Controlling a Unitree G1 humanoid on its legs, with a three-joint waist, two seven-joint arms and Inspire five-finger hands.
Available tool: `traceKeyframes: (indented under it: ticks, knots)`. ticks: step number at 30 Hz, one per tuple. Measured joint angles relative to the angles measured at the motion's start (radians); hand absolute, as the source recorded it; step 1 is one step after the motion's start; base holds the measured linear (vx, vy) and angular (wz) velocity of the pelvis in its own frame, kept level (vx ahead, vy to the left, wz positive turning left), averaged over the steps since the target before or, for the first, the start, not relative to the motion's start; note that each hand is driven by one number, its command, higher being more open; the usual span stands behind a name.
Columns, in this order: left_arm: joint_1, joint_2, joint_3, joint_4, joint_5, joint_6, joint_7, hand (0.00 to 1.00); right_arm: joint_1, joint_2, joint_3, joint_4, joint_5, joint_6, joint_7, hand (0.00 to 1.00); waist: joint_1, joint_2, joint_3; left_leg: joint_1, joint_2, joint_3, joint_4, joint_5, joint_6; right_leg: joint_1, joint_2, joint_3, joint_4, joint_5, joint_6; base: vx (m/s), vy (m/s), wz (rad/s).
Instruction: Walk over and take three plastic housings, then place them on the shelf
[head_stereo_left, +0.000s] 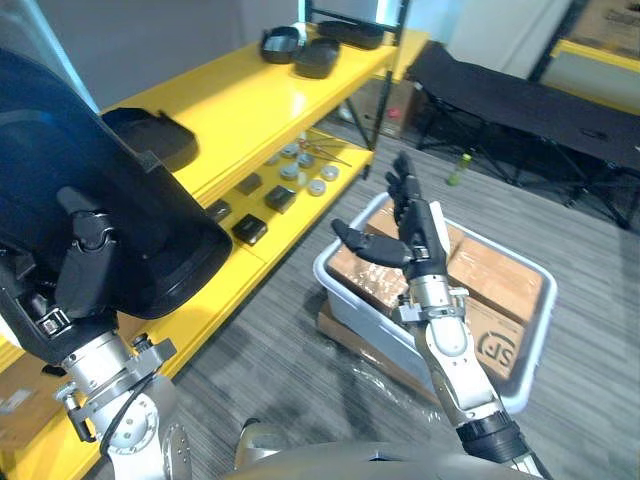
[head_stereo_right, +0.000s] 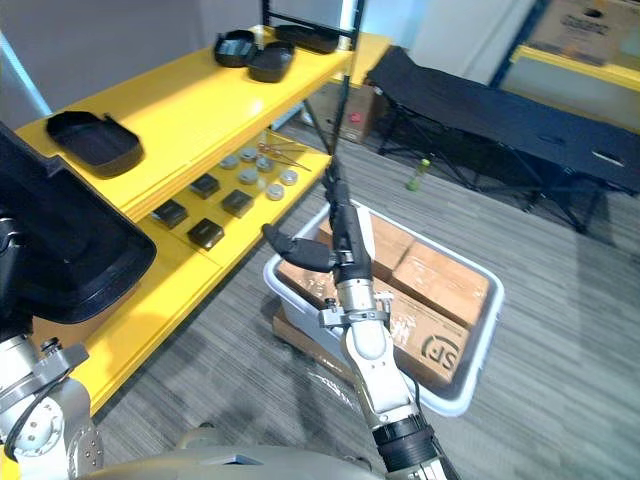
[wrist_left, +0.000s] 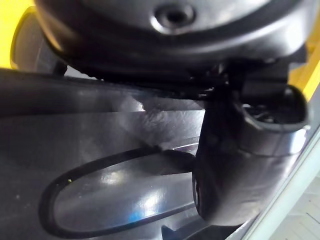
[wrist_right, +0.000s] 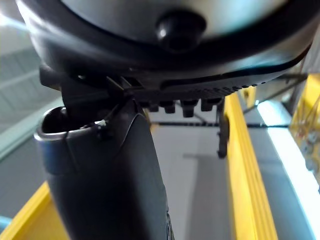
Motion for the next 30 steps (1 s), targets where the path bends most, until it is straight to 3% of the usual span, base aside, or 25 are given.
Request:
traceKeyframes:
  ticks: [3, 7, 10, 14, 16, 17, 19, 22, 27, 30]
  knots:
    - [0.007, 0.001, 0.002, -0.033, -0.028, -0.009, -0.064, 0.0, -0.043, -0.014, 0.017, 0.012, 0.006, 0.0, 0.036, 1.0, 0.021, 0.019, 0.012, -0.027, 0.0, -0.038, 0.038, -0.003, -0.003, 0.001, -0.003, -0.028, 0.044, -0.028, -0.002, 0.01, 0.017, 0.33]
    - [0.006, 0.003, -0.022, -0.055, -0.028, -0.01, -0.124, 0.0, -0.044, -0.019, 0.023, 0.022, 0.05, 0.0, 0.059, 1.0, 0.02, 0.047, 0.028, -0.082, -0.009, -0.073, 0.083, -0.004, 0.008, 0.017, -0.003, -0.083, 0.049, -0.035, -0.004, 0.0, 0.019, 0.41]
    - [-0.001, 0.008, -0.06, -0.054, -0.012, -0.011, -0.15, 0.0, -0.01, -0.013, 0.009, 0.033, 0.068, 0.008, 0.064, 1.0, 0.016, 0.054, 0.032, -0.132, -0.019, -0.063, 0.082, 0.037, 0.039, 0.025, -0.004, -0.149, 0.049, -0.049, -0.005, -0.01, 0.0, 0.61]
    - [-0.001, 0.015, -0.07, -0.054, -0.02, -0.025, -0.205, 0.0, 0.028, -0.013, -0.011, 0.041, 0.064, 0.008, 0.088, 1.0, 0.019, 0.069, 0.041, -0.134, -0.028, -0.062, 0.033, 0.076, 0.038, 0.025, -0.029, -0.196, 0.134, -0.106, -0.003, -0.01, 0.009, 0.52]
    - [-0.008, 0.038, -0.078, -0.044, -0.028, -0.046, -0.237, 0.0, 0.041, -0.006, -0.018, 0.04, 0.063, 0.006, 0.103, 1.0, 0.016, 0.061, 0.041, -0.14, -0.042, -0.082, 0.036, 0.079, 0.041, -0.003, -0.054, -0.151, 0.224, -0.177, -0.023, -0.01, 0.023, 0.43]
    - [-0.025, 0.084, -0.099, -0.035, -0.061, -0.054, -0.282, 0.0, 0.057, 0.007, -0.02, 0.04, 0.06, 0.0, 0.102, 1.0, 0.004, 0.042, 0.039, -0.154, -0.061, -0.112, 0.032, 0.092, 0.043, -0.057, -0.053, -0.034, 0.31, -0.264, -0.042, -0.06, -0.02, 0.7]
    - [-0.045, 0.12, -0.14, -0.027, -0.069, -0.062, -0.314, 0.0, 0.063, 0.014, -0.018, 0.04, 0.044, -0.001, 0.1, 1.0, -0.007, 0.025, 0.038, -0.163, -0.078, -0.139, 0.01, 0.116, 0.038, -0.083, -0.055, 0.027, 0.361, -0.308, -0.049, -0.07, -0.075, 0.7]
    - [-0.064, 0.126, -0.211, -0.026, -0.061, -0.062, -0.325, 0.0, 0.057, 0.011, -0.007, 0.04, 0.046, -0.003, 0.114, 1.0, -0.007, 0.026, 0.04, -0.169, -0.078, -0.129, -0.006, 0.151, 0.042, -0.081, -0.047, 0.027, 0.363, -0.306, -0.04, -0.04, -0.044, 0.3]
    - [-0.067, 0.12, -0.246, -0.007, -0.053, -0.063, -0.239, 0.0, 0.044, -0.009, -0.008, 0.04, 0.05, -0.014, 0.146, 1.0, -0.009, 0.049, 0.057, -0.172, -0.063, -0.11, 0.01, 0.153, 0.045, -0.094, -0.042, 0.046, 0.385, -0.325, -0.023, -0.11, -0.005, -0.05]
    - [-0.054, 0.12, -0.241, 0.004, -0.024, -0.062, -0.197, 0.0, 0.049, -0.015, -0.004, 0.038, 0.071, -0.039, 0.149, 1.0, -0.008, 0.038, 0.072, -0.194, -0.06, -0.102, 0.046, 0.131, 0.053, -0.099, -0.043, 0.047, 0.393, -0.326, -0.023, -0.07, 0.024, 0.03]
